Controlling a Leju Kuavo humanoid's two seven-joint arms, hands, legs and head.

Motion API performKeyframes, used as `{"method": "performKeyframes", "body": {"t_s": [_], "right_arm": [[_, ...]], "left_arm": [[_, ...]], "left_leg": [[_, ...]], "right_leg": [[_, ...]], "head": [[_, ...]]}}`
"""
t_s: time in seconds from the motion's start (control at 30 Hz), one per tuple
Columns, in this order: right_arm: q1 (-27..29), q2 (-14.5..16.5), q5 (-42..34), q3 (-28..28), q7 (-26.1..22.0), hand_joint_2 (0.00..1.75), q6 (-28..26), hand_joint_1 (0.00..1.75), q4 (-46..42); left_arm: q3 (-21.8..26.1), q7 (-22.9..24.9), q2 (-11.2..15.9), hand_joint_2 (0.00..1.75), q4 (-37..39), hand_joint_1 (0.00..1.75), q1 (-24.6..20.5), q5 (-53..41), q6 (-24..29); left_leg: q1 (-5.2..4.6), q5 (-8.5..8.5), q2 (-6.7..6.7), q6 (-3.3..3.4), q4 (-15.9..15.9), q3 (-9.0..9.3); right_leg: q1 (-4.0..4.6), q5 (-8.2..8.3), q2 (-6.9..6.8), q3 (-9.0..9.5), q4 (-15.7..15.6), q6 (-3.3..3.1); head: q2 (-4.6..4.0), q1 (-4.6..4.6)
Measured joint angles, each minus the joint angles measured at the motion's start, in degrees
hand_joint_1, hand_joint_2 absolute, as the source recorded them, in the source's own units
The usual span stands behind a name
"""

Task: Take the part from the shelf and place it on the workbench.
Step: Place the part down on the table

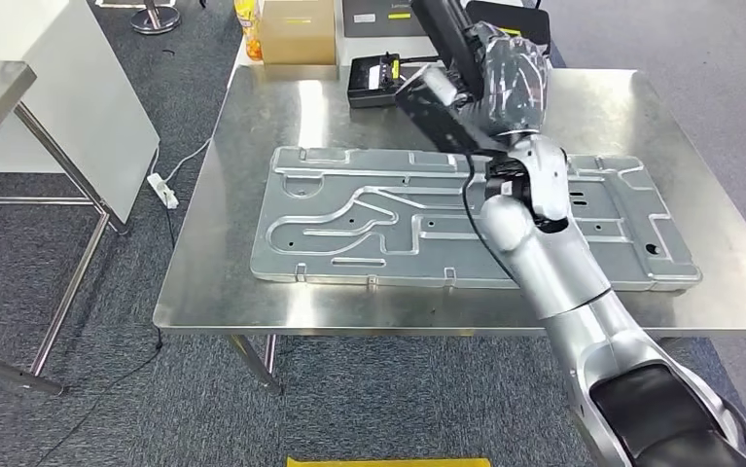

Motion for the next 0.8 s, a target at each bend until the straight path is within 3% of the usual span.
{"method": "performKeyframes", "body": {"t_s": [0.03, 0.07, 0.13, 0.2, 0.23, 0.37, 0.43, 0.5, 0.53, 0.57, 0.6, 0.7, 0.73, 0.8], "right_arm": [[0.09, 0.07, 5.46, 1.05, 1.09, 1.75, -1.25, 1.75, 1.06], [0.23, 0.19, 10.4, 2.1, 2.02, 1.75, -2.42, 1.75, 2.27], [0.54, 0.61, 19.06, 3.97, 3.45, 1.75, -4.97, 1.75, 5.01], [0.81, 1.16, 24.69, 5.35, 4.35, 1.75, -7.32, 1.75, 7.57], [1.01, 1.46, 26.01, 5.9, 4.58, 1.75, -8.0, 1.75, 8.57], [1.55, 2.29, 30.27, 7.41, 6.25, 1.75, -8.94, 1.75, 11.64], [1.03, 2.45, 33.44, 9.11, 9.38, 1.75, -10.48, 1.75, 13.68], [0.29, 2.54, 34.89, 13.2, 14.01, 1.75, -12.59, 1.75, 16.65], [0.03, 2.54, 35.04, 15.61, 16.05, 1.75, -13.33, 1.75, 18.16], [-0.14, 2.54, 35.1, 18.17, 17.72, 1.75, -13.83, 1.75, 19.73], [-0.25, 2.55, 35.14, 20.34, 18.76, 1.75, -14.12, 1.75, 21.13], [-0.79, 2.62, 35.2, 25.42, 19.89, 1.75, -14.81, 1.75, 24.95], [-1.01, 2.66, 35.2, 26.62, 19.88, 1.75, -15.0, 1.75, 26.18], [-1.25, 2.8, 35.2, 28.37, 19.54, 1.75, -15.24, 1.75, 28.63]], "left_arm": [[-0.08, 0.11, -0.07, 1.75, 0.0, 0.0, -0.06, -0.21, -0.05], [-0.15, 0.21, -0.14, 1.75, 0.0, 0.0, -0.12, -0.4, -0.1], [-0.29, 0.35, -0.36, 1.75, 0.0, 0.0, -0.23, -0.67, -0.25], [-0.38, 0.43, -0.55, 1.75, 0.0, 0.0, -0.35, -0.84, -0.41], [-0.44, 0.46, -0.62, 1.75, 0.0, 0.0, -0.42, -0.92, -0.5], [-0.83, 0.5, -0.77, 1.75, 0.0, 0.0, -0.52, -1.2, -0.78], [-1.02, 0.51, -0.79, 1.75, 0.0, 0.0, -0.54, -1.39, -0.92], [-1.16, 0.52, -0.79, 1.75, 0.0, 0.0, -0.57, -1.58, -0.98], [-1.2, 0.52, -0.79, 1.75, 0.0, 0.0, -0.57, -1.68, -0.98], [-1.22, 0.52, -0.79, 1.75, 0.0, 0.0, -0.56, -1.79, -0.99], [-1.24, 0.52, -0.79, 1.75, 0.0, 0.0, -0.56, -1.91, -1.01], [-1.27, 0.5, -0.8, 1.75, 0.0, 0.0, -0.63, -2.11, -1.03], [-1.28, 0.48, -0.84, 1.75, 0.0, 0.0, -0.66, -2.18, -1.03], [-1.31, 0.4, -0.93, 1.75, 0.0, 0.0, -0.7, -2.31, -1.02]], "left_leg": [[0.02, -0.08, 0.01, 0.0, 0.05, 0.05], [0.07, -0.17, -0.02, -0.07, 0.15, 0.1], [0.22, -0.49, -0.14, -0.37, 0.51, 0.18], [0.17, -0.85, -0.26, -0.97, 0.95, 0.04], [0.1, -0.94, -0.29, -1.28, 1.08, -0.03], [0.36, -1.42, -0.27, -2.45, 1.47, -0.25], [0.47, -3.93, -0.18, -2.86, 5.58, -2.0], [0.46, -7.3, -0.15, -3.03, 13.21, -5.56], [0.46, -8.16, -0.15, -3.03, 16.2, -7.09], [0.44, -7.98, -0.15, -2.93, 17.31, -7.77], [0.41, -6.75, -0.15, -2.71, 16.15, -7.37], [-0.05, -1.52, -0.12, -1.49, 5.04, -2.27], [-0.25, -0.78, -0.09, -1.22, 2.45, -1.04], [-0.53, -0.66, -0.07, -1.05, 0.98, -0.28]], "right_leg": [[-0.17, -0.16, -0.01, -1.24, 2.01, 0.17], [-0.36, 0.78, -0.02, -1.5, 1.9, 0.29], [-0.73, 4.94, -0.06, 1.08, -4.46, 0.43], [-0.65, 7.48, 0.02, 4.1, -11.13, 0.25], [-0.51, 7.74, 0.09, 4.76, -12.65, 0.01], [-0.2, 7.75, 0.11, 5.02, -13.35, -1.71], [-0.31, 7.95, 0.03, 5.25, -13.72, -2.53], [-0.09, 7.92, 0.11, 5.3, -13.74, -2.91], [0.07, 7.88, 0.16, 5.35, -13.73, -2.99], [0.23, 7.84, 0.21, 5.41, -13.71, -3.06], [0.38, 7.8, 0.25, 5.49, -13.69, -3.1], [0.79, 7.62, 0.26, 5.71, -13.63, -3.02], [0.87, 7.57, 0.24, 5.7, -13.62, -2.85], [0.87, 7.53, 0.14, 5.68, -13.69, -2.32]], "head": [[0.0, -0.01], [0.0, 0.0], [0.0, 0.0], [0.0, -0.01], [0.0, -0.01], [0.0, -0.02], [0.0, -0.02], [0.0, -0.02], [0.0, -0.01], [0.0, -0.01], [0.0, -0.02], [0.0, -0.01], [0.0, -0.01], [0.0, -0.01]]}}
